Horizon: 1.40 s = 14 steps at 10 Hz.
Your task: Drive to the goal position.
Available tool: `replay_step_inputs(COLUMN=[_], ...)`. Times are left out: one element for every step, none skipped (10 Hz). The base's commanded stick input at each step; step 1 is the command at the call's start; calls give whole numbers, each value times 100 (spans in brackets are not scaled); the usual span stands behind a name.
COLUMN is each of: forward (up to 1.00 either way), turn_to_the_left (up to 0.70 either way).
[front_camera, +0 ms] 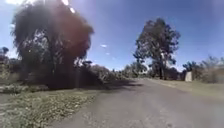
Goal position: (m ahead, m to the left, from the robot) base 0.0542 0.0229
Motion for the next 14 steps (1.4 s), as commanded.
replay_step_inputs(forward=[45, 29, 13, 0, 0, 0, 0, 0, 0, 0, 0, 0, 0, 15], turn_to_the_left=[-26, -21, -17, -13, -14, -15, -16, -17, -18, -19, -16, -14, -11, -10])
